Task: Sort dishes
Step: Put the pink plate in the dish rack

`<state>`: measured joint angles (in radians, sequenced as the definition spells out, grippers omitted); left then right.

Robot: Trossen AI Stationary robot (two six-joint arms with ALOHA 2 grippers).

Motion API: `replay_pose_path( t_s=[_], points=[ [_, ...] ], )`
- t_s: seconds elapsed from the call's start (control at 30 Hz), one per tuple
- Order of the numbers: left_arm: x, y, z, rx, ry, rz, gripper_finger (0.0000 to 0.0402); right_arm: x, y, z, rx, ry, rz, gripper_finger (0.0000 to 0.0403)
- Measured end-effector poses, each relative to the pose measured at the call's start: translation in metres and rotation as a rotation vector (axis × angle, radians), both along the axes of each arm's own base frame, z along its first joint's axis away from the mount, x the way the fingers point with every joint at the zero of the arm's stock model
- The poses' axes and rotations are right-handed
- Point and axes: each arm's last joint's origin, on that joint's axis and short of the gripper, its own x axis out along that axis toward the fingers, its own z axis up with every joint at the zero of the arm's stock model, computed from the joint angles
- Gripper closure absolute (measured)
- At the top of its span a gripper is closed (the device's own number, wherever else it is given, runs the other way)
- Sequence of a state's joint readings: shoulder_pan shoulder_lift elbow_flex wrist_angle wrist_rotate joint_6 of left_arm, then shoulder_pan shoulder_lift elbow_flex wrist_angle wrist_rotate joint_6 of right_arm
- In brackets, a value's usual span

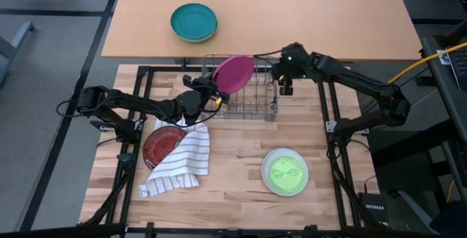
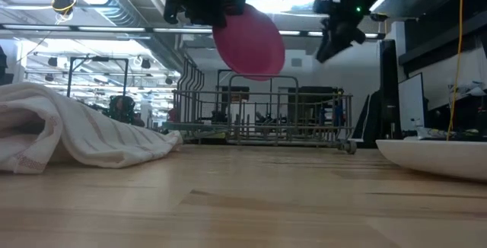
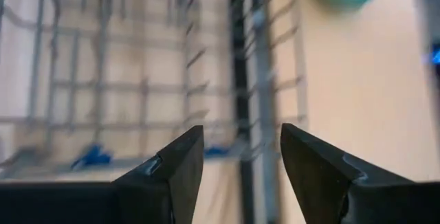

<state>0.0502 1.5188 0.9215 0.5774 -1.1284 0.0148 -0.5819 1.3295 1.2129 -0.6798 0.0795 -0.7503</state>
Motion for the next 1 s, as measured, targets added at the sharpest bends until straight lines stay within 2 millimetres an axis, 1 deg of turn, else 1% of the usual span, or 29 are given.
replay_pose_path(
  t_s=[0.13, 0.27, 0.37, 0.43, 0.6, 0.67, 0.9, 1.0],
  points=[
    [0.000, -0.002, 0.000, -0.001, -0.003, -0.011, 0.0382, 0.006, -0.003, 0.014, -0.125, -0.100, 0.090, 0.0205],
    [0.001, -0.004, 0.000, -0.001, -0.003, -0.017, 0.0382, 0.013, -0.007, 0.026, -0.240, -0.199, 0.118, 0.0205],
    [0.001, -0.004, -0.001, -0.001, 0.008, -0.018, 0.0382, 0.016, -0.009, 0.034, -0.300, -0.264, 0.132, 0.0205],
    [0.001, -0.004, -0.001, -0.001, 0.012, -0.018, 0.0382, 0.018, -0.008, 0.037, -0.312, -0.301, 0.177, 0.0205],
    [0.001, -0.004, -0.001, -0.003, 0.008, -0.050, 0.0382, 0.024, -0.006, 0.038, -0.251, -0.398, 0.350, 0.0205],
    [0.002, -0.004, -0.001, -0.005, 0.007, -0.062, 0.0382, 0.029, -0.007, 0.036, -0.241, -0.424, 0.390, 0.0205],
    [0.003, -0.005, -0.001, -0.006, 0.008, -0.098, 0.0382, 0.039, -0.013, 0.027, -0.229, -0.423, 0.403, 0.0207],
    [0.003, -0.005, -0.002, -0.006, 0.012, -0.099, 0.0382, 0.039, -0.014, 0.026, -0.228, -0.421, 0.403, 0.0225]
  ],
)
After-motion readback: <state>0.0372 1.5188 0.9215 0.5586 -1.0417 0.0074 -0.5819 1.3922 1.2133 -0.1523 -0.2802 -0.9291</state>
